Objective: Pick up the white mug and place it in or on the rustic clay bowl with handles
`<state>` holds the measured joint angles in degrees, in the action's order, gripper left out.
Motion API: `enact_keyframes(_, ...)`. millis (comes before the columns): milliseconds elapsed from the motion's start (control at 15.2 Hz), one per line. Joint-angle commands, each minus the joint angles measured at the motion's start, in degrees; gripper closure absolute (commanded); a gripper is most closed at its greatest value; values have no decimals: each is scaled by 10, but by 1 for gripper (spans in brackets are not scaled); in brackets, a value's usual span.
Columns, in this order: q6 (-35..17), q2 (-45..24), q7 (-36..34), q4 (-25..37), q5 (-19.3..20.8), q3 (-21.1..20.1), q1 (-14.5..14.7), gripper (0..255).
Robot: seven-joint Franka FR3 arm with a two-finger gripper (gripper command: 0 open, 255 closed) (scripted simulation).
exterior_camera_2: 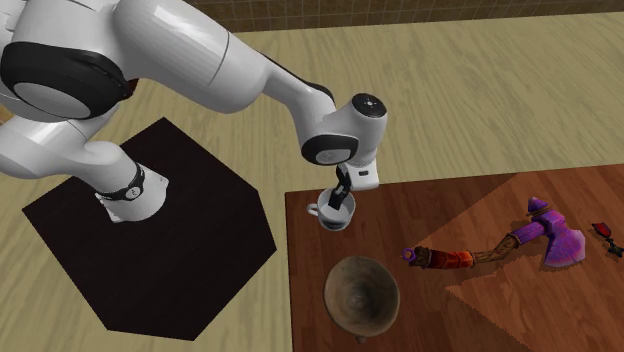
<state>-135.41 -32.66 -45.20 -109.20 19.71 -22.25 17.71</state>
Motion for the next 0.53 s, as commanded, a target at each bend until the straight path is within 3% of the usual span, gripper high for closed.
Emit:
enact_keyframes(0,-2,-2,-1,0,1,1,1,0)
enact_keyframes(330,-2,-2,-1,0,1,1,1,0)
enact_keyframes(396,-2,-2,-1,0,1,1,1,255)
enact_keyframes(462,-2,-2,-1,0,1,1,1,255)
